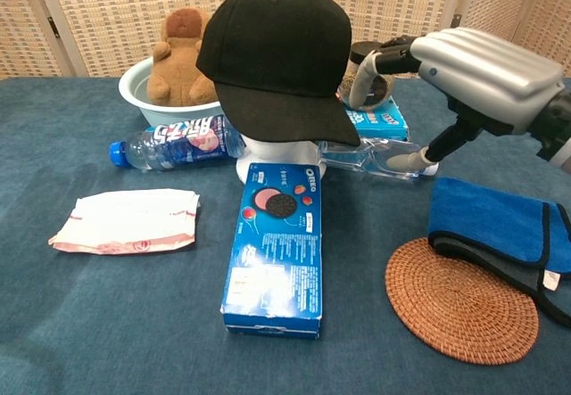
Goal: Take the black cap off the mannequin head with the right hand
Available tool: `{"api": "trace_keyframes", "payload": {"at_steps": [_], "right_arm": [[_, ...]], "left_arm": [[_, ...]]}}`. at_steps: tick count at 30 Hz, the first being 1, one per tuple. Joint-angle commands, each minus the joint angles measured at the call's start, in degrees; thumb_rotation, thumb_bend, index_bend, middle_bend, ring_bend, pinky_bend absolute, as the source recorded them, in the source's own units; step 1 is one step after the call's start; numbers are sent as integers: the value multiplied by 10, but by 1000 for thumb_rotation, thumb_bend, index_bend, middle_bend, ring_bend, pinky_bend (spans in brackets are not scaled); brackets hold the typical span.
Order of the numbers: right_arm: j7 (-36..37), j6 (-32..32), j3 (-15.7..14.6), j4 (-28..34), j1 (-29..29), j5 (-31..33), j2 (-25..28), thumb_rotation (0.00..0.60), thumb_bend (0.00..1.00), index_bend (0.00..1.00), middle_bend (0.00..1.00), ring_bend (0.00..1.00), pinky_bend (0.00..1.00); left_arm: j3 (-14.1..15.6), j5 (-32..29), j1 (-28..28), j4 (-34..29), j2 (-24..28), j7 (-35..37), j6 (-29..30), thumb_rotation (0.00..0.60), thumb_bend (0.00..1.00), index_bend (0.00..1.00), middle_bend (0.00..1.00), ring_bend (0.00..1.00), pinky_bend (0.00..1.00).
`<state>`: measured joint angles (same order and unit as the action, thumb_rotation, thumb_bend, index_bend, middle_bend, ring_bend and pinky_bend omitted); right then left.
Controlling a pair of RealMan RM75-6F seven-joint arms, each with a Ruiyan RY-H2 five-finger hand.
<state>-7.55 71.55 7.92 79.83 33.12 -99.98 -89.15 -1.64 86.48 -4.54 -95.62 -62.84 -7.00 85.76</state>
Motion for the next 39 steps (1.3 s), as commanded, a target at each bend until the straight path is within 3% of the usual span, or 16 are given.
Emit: {"api": "trace_keyframes", "payload": {"at_steps": [1, 39], "right_arm": [[1, 9, -2, -18, 9, -7, -16, 600, 0, 408, 309, 189, 261], [41, 106, -7, -219, 89, -53, -141, 600, 0, 413, 309, 189, 238]], "left_arm": [[0, 0, 0, 0, 1, 1, 0, 600, 192, 128, 115, 119, 0], [-1, -7, -9, 1, 7, 19, -19, 600, 192, 129, 116, 119, 0]]}}
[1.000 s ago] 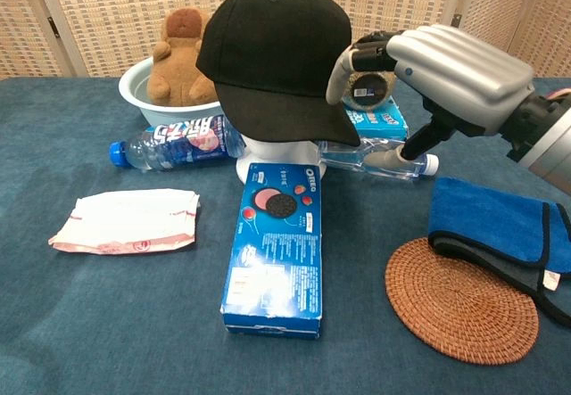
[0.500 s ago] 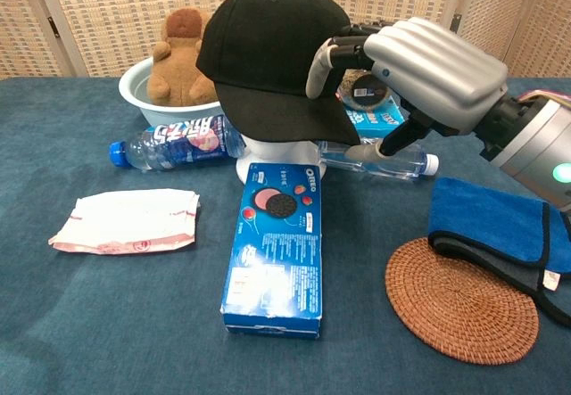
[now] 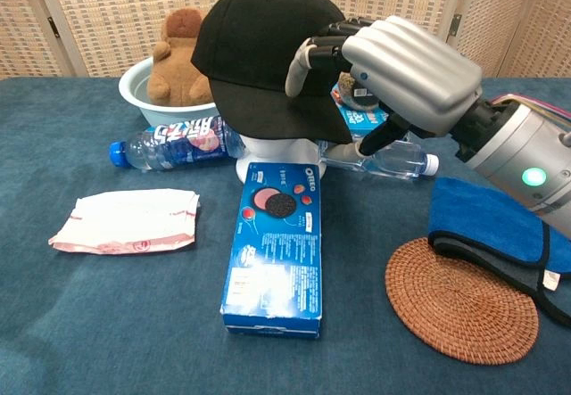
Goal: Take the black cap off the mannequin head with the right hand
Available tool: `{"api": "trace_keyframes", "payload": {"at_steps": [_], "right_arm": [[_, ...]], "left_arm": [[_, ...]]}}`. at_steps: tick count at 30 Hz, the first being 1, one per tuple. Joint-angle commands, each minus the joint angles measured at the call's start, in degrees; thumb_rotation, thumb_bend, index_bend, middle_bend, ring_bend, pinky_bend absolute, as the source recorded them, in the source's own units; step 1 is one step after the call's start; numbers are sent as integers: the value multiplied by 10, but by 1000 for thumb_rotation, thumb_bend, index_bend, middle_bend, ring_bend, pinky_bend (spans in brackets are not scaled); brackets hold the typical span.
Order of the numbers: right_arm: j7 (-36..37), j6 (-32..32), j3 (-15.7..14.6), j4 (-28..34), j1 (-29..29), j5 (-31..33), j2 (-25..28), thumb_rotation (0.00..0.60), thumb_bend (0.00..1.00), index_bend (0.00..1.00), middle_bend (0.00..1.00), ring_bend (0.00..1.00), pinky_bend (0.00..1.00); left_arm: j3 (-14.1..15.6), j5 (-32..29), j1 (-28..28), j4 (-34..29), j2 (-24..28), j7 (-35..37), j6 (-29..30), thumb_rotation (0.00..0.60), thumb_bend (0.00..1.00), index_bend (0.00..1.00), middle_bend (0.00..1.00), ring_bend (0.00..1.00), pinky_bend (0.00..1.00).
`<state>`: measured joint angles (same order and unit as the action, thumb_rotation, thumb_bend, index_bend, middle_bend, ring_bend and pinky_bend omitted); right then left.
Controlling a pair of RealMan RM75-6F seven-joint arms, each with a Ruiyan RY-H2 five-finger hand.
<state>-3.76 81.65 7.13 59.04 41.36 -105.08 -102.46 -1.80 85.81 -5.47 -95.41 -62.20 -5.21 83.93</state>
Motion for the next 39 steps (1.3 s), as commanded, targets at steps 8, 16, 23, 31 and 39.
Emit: {"api": "trace_keyframes", "payload": {"at_steps": [8, 16, 23, 31, 39], "right_arm": [[18, 23, 2, -46, 23, -3, -26, 600, 96, 413, 310, 189, 238], [28, 48, 0, -73, 25, 0, -32, 600, 267, 413, 313, 190, 238], [37, 63, -1, -77, 23, 7, -29, 600, 358, 435, 327, 201, 238], [43, 80, 0, -75, 23, 12, -25, 600, 436, 641, 371, 229, 238], [45, 91, 4, -71, 23, 19, -20, 600, 449, 749, 406, 242, 238]], "left_arm": [[2, -3, 1, -5, 5, 2, -2, 600, 191, 129, 116, 119, 0], [2, -2, 0, -6, 6, 2, -4, 600, 191, 129, 116, 119, 0], [3, 0, -1, -7, 5, 1, -4, 600, 191, 129, 115, 120, 0], [4, 4, 0, -10, 6, 1, -1, 600, 192, 129, 115, 120, 0], [4, 5, -1, -11, 6, -1, -2, 600, 192, 129, 116, 119, 0]]}}
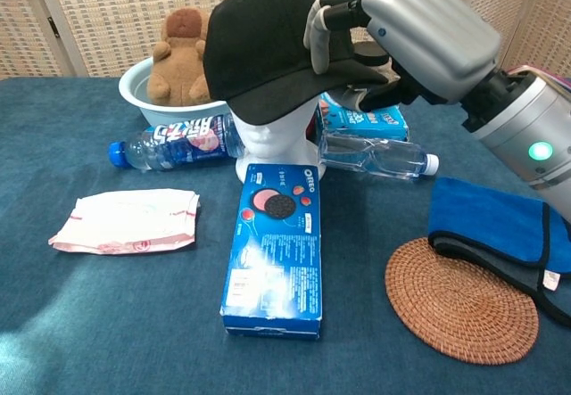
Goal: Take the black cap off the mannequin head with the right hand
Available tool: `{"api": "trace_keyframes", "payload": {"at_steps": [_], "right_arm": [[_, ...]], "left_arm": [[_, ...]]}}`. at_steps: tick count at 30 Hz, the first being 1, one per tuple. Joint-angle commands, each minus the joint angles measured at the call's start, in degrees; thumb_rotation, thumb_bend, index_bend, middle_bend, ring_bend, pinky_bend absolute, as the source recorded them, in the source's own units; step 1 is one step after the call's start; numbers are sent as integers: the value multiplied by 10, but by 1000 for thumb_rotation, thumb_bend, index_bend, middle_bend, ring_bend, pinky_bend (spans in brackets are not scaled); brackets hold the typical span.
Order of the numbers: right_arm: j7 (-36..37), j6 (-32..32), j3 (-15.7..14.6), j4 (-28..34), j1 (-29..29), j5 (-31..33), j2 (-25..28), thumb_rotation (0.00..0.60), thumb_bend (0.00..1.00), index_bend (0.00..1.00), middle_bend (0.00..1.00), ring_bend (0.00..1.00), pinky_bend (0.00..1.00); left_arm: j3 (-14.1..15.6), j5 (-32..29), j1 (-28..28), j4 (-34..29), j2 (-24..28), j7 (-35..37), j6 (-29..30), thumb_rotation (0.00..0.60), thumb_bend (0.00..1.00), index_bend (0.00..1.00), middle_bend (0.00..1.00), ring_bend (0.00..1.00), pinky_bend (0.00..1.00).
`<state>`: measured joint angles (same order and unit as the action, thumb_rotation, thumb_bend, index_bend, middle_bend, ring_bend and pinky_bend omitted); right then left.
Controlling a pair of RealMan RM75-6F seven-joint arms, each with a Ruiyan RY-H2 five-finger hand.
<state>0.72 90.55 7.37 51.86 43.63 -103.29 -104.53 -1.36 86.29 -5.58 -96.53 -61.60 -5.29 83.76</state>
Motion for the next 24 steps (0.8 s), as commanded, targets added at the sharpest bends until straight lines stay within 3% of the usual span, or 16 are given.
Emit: {"api": "trace_keyframes", "payload": {"at_steps": [1, 24], "right_arm": [[1, 4, 3, 1, 0, 2, 1, 600, 449, 753, 407, 242, 238], [-6, 2, 84, 13, 58, 52, 10, 600, 449, 774, 420, 243, 238]], "left_arm": [[0, 0, 0, -1, 0, 0, 0, 600, 192, 129, 116, 119, 0], [-1, -3, -4, 2, 0, 2, -6, 600, 191, 131, 115, 120, 0]]}}
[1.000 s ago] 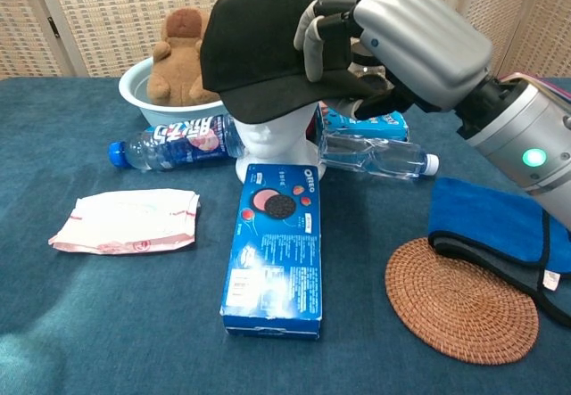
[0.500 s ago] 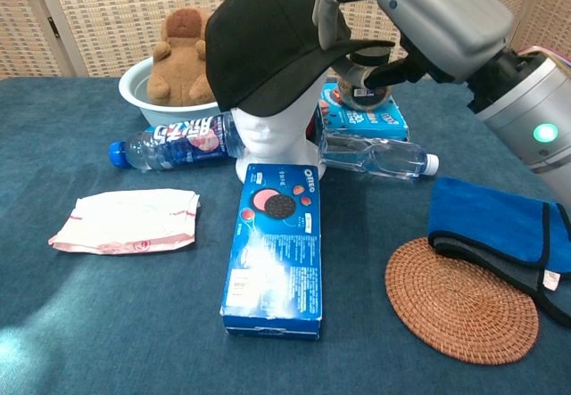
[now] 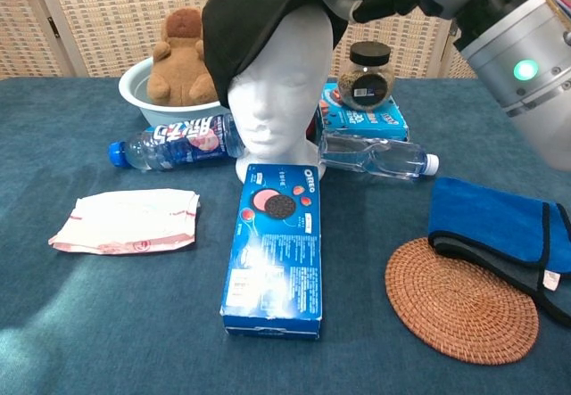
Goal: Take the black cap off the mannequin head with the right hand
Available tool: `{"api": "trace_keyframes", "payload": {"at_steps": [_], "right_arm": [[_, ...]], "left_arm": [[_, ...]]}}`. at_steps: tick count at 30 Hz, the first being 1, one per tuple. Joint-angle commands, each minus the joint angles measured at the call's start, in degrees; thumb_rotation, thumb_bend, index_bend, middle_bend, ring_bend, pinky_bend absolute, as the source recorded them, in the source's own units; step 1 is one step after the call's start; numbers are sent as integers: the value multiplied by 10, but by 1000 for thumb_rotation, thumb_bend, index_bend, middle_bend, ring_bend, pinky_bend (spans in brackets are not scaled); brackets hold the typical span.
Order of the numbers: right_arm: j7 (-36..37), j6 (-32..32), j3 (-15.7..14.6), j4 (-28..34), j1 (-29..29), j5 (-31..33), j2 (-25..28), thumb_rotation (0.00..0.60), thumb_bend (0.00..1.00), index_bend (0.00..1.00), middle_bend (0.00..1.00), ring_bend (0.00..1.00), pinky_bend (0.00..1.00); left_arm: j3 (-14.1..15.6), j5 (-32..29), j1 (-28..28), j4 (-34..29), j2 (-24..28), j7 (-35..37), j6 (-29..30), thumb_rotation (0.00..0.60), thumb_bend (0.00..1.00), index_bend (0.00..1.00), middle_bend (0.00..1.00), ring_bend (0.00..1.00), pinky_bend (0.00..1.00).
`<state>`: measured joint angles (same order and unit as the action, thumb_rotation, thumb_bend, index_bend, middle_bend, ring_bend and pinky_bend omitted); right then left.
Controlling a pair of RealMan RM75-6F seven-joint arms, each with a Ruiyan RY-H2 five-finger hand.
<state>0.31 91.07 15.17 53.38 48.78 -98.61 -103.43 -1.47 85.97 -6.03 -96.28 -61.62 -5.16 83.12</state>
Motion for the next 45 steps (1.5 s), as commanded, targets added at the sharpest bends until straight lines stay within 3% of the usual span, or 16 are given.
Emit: {"api": "trace_keyframes", "payload": {"at_steps": [1, 23, 35, 45], "right_arm": [[-4, -4, 8, -2, 8, 7, -2, 600, 449, 774, 420, 243, 238], [2, 31, 83, -71, 65, 61, 4, 600, 449, 787, 425, 243, 201], [-38, 76, 66, 17, -6, 76, 85, 600, 449, 786, 425, 243, 195], [-61, 112, 22, 79, -108, 84, 152, 600, 449, 786, 425, 243, 195]], "left_arm": [[0, 0, 0, 0, 0, 1, 1, 600, 191, 131, 116, 119, 0], [1, 0, 1, 6, 5, 15, 0, 600, 191, 131, 115, 119, 0], [2, 6, -4, 9, 2, 18, -5, 600, 192, 131, 116, 120, 0], [5, 11, -2, 13, -1, 23, -1, 600, 191, 132, 116, 120, 0]]}}
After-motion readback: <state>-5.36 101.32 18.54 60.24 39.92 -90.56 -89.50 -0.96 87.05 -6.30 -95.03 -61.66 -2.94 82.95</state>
